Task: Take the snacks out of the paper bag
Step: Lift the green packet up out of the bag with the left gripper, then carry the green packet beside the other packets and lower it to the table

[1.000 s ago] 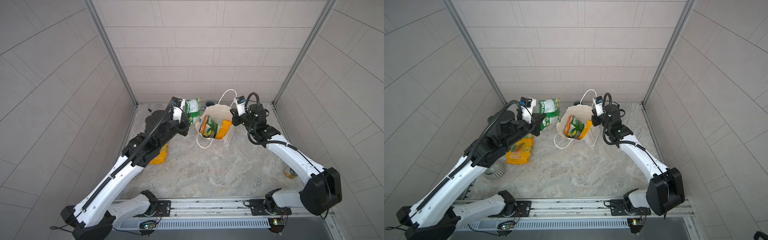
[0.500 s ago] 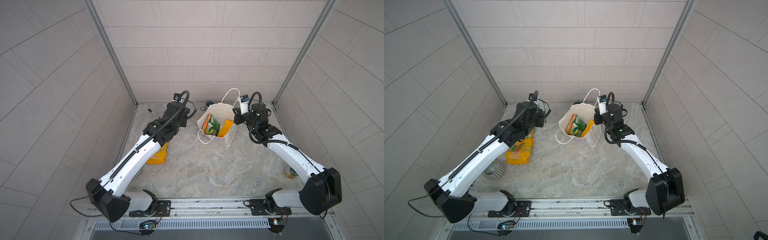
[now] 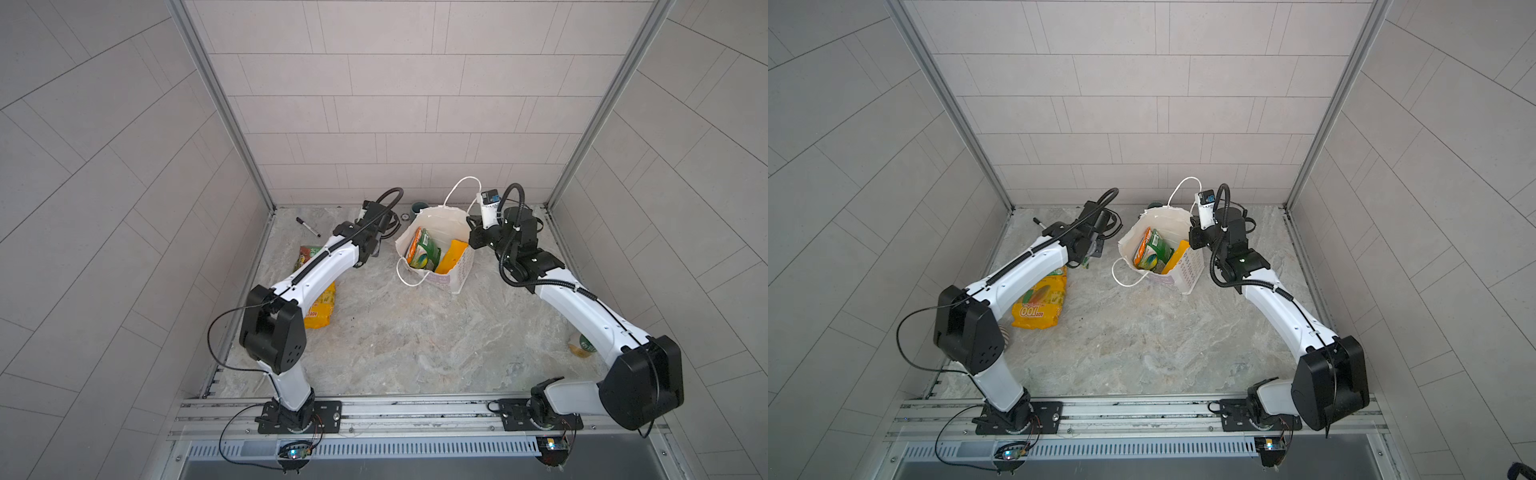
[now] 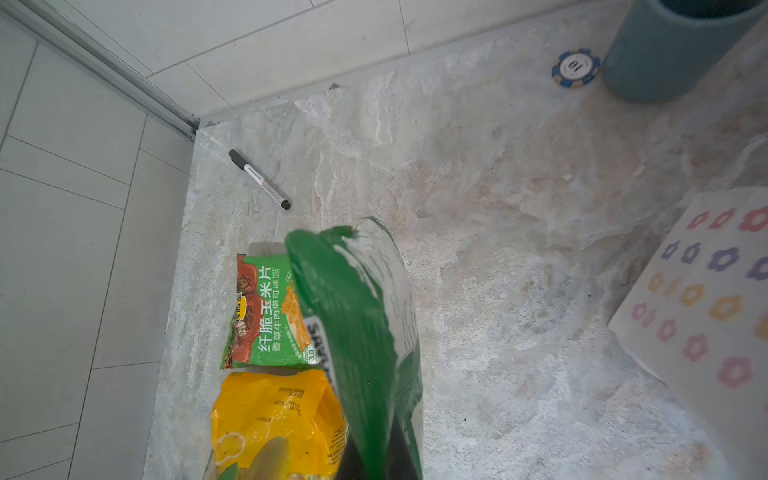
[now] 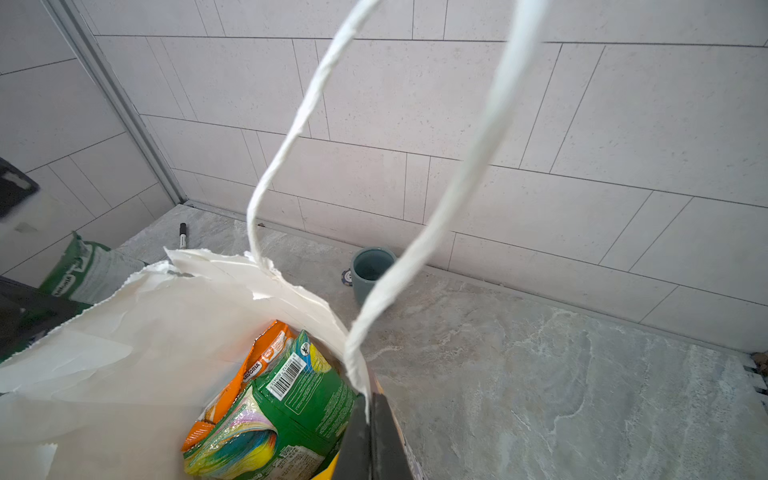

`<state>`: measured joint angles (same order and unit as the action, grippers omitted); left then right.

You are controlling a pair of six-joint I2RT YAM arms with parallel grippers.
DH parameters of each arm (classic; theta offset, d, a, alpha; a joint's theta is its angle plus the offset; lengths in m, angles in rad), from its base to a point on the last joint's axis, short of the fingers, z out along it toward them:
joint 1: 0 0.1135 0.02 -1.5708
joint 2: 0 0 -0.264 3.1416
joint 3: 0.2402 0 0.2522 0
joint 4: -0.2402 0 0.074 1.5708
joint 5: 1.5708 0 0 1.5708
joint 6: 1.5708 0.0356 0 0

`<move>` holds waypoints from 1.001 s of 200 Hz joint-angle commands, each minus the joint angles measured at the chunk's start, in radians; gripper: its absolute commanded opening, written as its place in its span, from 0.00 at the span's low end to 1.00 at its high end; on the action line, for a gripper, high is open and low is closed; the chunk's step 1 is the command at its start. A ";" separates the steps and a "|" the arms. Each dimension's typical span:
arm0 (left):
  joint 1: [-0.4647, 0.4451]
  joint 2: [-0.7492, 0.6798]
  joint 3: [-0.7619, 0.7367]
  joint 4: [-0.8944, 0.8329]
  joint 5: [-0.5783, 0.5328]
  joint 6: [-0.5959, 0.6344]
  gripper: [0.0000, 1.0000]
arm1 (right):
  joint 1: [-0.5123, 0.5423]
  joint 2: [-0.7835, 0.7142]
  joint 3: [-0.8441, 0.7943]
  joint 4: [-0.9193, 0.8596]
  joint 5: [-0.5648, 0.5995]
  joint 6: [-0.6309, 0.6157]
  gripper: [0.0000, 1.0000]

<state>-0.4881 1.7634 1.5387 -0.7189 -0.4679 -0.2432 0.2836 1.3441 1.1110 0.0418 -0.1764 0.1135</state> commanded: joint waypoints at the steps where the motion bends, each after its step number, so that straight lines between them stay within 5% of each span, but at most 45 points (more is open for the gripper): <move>1: 0.014 0.044 0.068 -0.041 -0.037 0.013 0.00 | -0.009 -0.023 0.028 0.091 -0.007 0.010 0.00; 152: 0.032 0.321 0.278 -0.251 -0.194 0.066 0.03 | -0.010 0.001 0.021 0.122 -0.046 -0.018 0.00; 200: 0.033 0.332 0.296 -0.241 -0.149 0.084 0.25 | -0.011 -0.011 0.018 0.116 -0.041 -0.024 0.00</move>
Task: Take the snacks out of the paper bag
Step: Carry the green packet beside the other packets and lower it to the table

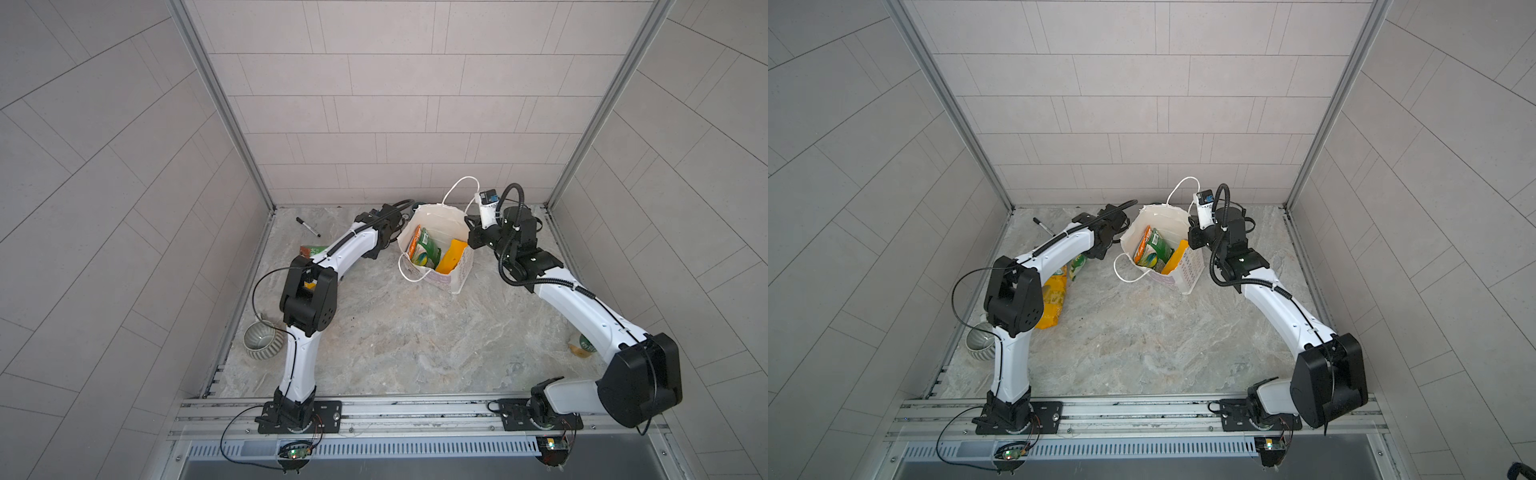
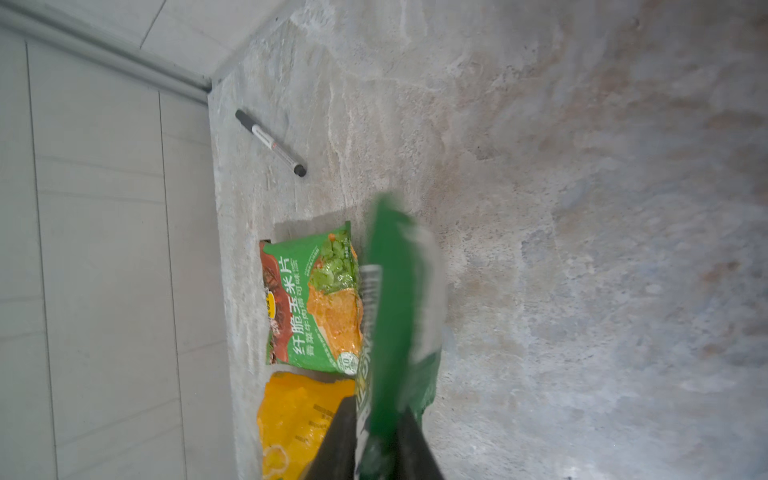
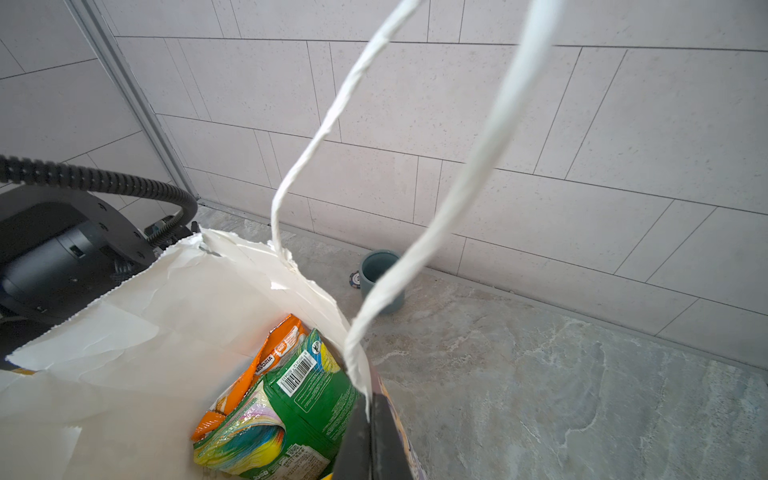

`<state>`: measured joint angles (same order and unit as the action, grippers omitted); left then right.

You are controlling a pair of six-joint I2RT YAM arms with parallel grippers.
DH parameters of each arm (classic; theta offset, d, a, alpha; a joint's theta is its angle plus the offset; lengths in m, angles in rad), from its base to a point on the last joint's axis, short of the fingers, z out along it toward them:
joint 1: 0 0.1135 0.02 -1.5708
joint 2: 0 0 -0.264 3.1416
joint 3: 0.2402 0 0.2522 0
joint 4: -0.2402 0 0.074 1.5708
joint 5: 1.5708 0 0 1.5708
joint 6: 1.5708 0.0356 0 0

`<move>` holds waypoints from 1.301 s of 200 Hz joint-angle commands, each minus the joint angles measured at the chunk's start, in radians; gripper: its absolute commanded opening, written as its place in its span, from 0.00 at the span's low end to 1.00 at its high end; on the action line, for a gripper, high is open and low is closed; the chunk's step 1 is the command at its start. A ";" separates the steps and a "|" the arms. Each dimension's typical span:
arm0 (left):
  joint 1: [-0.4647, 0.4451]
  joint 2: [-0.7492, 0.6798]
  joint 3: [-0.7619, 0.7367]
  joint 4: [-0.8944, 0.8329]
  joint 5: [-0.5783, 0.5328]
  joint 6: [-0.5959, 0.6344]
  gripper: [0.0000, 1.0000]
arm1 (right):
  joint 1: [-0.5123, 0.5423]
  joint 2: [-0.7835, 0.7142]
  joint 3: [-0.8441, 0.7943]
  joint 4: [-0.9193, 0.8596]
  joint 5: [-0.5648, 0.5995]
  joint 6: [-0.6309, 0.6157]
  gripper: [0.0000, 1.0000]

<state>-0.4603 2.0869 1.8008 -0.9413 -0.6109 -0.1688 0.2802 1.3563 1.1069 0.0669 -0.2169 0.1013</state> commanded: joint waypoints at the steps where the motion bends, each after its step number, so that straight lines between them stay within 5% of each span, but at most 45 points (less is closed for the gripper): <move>1: 0.005 0.009 0.035 -0.018 -0.005 0.010 0.26 | -0.007 -0.023 0.023 0.090 -0.001 -0.012 0.00; 90: 0.006 -0.045 -0.029 0.125 0.208 -0.027 0.19 | -0.007 -0.034 0.016 0.097 -0.015 -0.004 0.00; 260: 0.049 -0.076 -0.011 0.181 0.312 -0.093 0.32 | -0.007 -0.022 0.029 0.066 0.005 -0.005 0.00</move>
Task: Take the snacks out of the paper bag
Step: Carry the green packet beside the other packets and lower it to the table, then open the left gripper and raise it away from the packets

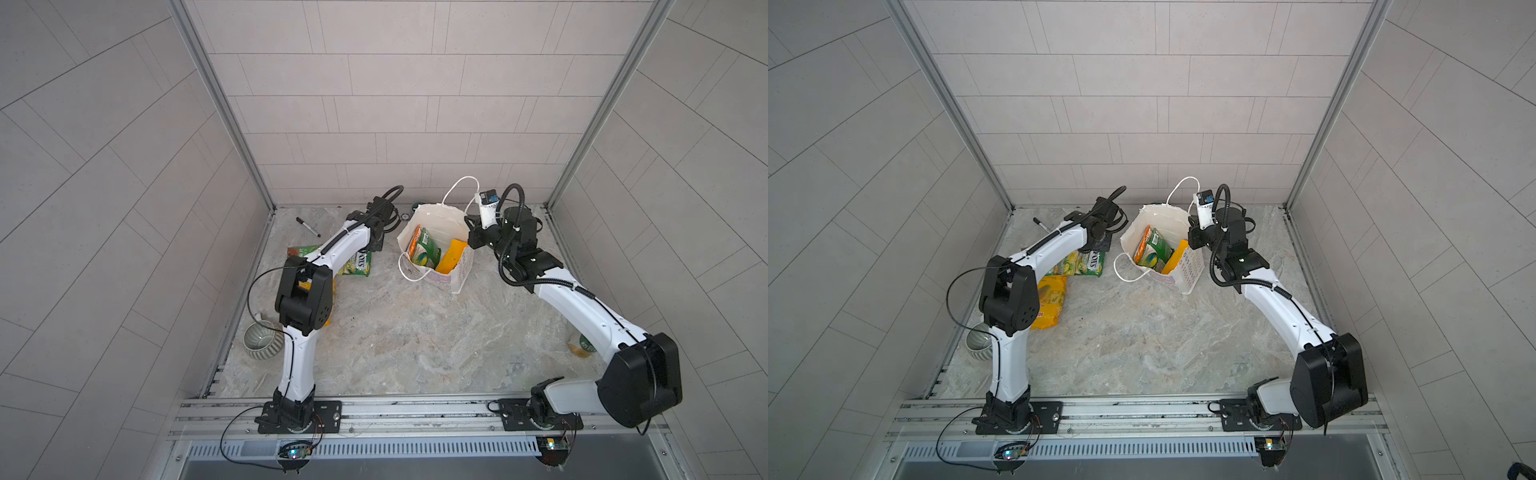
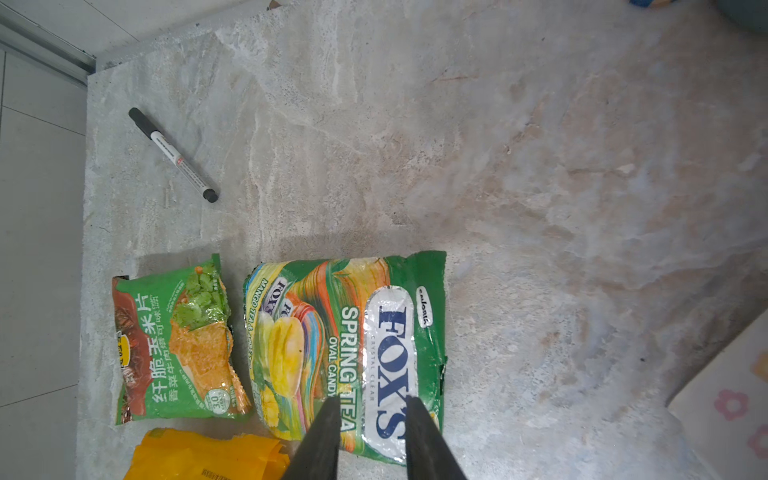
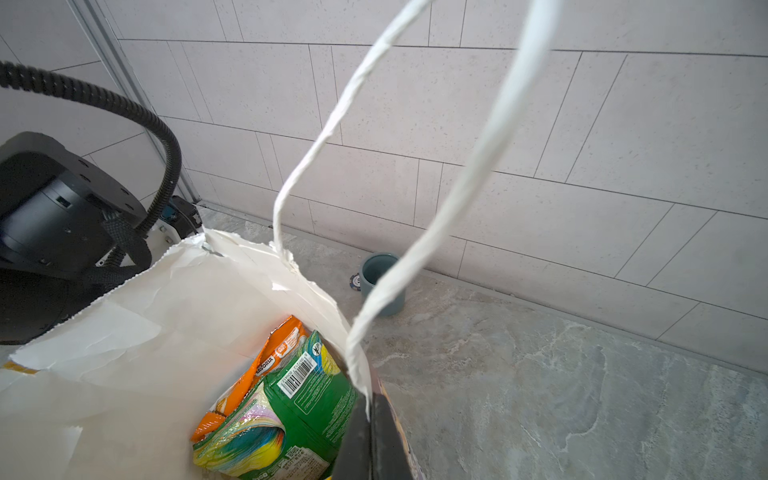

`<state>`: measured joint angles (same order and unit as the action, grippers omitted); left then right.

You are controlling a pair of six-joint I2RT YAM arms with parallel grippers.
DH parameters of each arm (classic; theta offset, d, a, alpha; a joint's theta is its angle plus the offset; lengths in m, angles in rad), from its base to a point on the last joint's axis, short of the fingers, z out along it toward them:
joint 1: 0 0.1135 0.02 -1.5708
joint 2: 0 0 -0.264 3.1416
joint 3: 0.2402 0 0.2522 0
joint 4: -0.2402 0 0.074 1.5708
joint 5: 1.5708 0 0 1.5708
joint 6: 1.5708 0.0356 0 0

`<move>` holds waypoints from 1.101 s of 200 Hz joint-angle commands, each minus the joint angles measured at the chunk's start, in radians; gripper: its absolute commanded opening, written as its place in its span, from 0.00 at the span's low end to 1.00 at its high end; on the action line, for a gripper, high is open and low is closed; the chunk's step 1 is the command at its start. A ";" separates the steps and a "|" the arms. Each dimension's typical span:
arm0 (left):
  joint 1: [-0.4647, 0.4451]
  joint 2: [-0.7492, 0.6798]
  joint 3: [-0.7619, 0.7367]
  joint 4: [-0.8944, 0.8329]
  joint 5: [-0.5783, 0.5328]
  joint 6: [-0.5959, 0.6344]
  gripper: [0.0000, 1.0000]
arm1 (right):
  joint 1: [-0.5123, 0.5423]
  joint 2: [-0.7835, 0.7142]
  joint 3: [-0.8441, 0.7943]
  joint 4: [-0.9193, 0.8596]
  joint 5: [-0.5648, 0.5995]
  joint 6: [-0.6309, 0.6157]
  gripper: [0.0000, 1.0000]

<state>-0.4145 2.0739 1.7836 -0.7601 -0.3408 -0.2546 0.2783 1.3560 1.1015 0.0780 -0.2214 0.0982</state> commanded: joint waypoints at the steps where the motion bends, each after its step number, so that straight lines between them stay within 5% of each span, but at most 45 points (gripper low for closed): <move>1: 0.003 -0.067 0.007 -0.001 0.043 -0.007 0.32 | -0.005 -0.022 0.036 0.055 0.010 -0.002 0.00; 63: 0.072 -0.435 -0.243 0.243 0.115 0.004 0.44 | -0.005 -0.022 0.025 0.078 0.003 0.013 0.06; 86: 0.210 -0.500 -0.299 0.273 0.151 0.006 0.72 | -0.005 -0.017 0.044 0.048 -0.005 0.010 0.10; 141: 0.537 -0.349 -0.239 0.140 0.261 -0.009 0.85 | -0.005 -0.025 0.038 0.061 -0.006 0.015 0.22; 195: 0.629 -0.166 -0.128 0.060 0.255 0.032 0.90 | -0.005 -0.053 0.014 0.088 0.013 -0.006 0.40; 220: 0.654 -0.065 -0.076 0.030 0.352 0.040 0.92 | -0.006 -0.063 0.019 0.075 0.017 -0.019 0.44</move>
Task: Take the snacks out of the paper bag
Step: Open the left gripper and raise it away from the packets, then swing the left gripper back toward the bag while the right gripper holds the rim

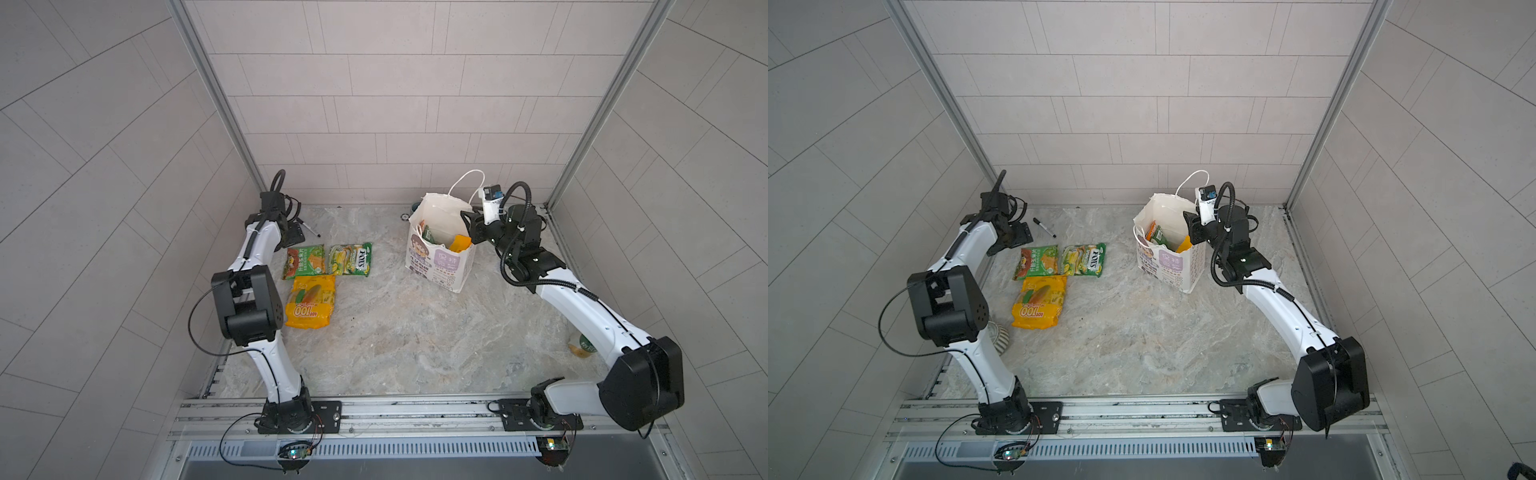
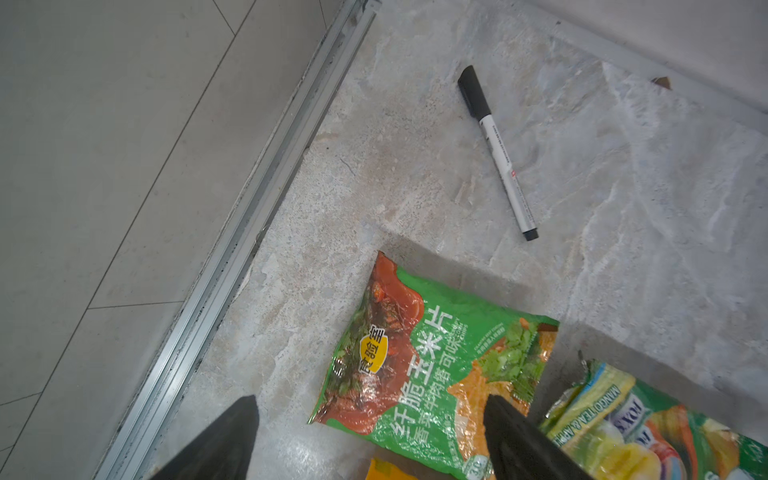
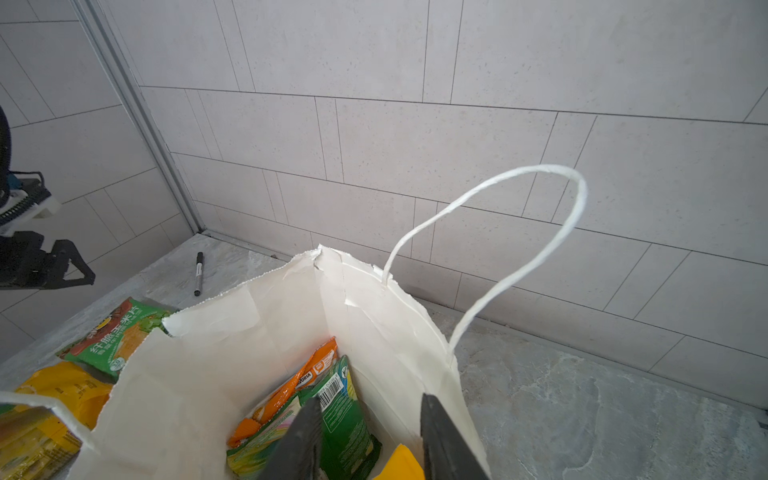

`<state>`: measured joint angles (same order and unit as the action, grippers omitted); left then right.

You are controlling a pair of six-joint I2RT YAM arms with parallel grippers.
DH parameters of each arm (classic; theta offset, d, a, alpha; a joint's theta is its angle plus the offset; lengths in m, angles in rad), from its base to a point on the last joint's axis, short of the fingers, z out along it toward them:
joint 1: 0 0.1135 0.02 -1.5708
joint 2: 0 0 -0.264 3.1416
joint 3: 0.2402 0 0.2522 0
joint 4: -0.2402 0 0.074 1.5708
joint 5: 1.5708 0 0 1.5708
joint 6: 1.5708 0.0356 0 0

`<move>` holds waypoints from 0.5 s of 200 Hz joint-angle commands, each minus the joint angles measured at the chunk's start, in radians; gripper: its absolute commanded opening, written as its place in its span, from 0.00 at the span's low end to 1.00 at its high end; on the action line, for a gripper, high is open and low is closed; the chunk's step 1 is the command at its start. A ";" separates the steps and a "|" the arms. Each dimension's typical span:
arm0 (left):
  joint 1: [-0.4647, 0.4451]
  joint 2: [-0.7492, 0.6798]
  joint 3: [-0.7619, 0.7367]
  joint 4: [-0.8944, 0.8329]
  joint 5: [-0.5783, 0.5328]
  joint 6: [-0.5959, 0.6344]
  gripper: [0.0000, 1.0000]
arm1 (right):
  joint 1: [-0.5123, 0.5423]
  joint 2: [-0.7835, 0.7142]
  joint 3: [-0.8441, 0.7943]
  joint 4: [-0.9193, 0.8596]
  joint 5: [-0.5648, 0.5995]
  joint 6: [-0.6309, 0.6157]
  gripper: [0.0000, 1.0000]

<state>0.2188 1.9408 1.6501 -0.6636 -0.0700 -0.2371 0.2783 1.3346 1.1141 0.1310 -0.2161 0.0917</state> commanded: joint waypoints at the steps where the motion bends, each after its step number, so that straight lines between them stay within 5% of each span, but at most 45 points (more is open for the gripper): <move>1: 0.020 0.074 0.060 -0.068 0.086 0.025 0.92 | -0.005 -0.041 0.006 0.023 0.012 -0.012 0.44; 65: 0.009 0.236 0.115 -0.099 0.154 0.062 0.92 | -0.005 -0.034 -0.010 0.055 0.011 -0.022 0.47; 100: -0.014 0.255 0.112 -0.098 0.161 0.078 0.82 | -0.004 -0.033 -0.012 0.056 0.010 -0.018 0.47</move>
<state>0.2241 2.1952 1.7332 -0.7319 0.0803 -0.1810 0.2783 1.3182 1.1122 0.1570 -0.2131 0.0784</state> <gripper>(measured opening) 0.844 0.468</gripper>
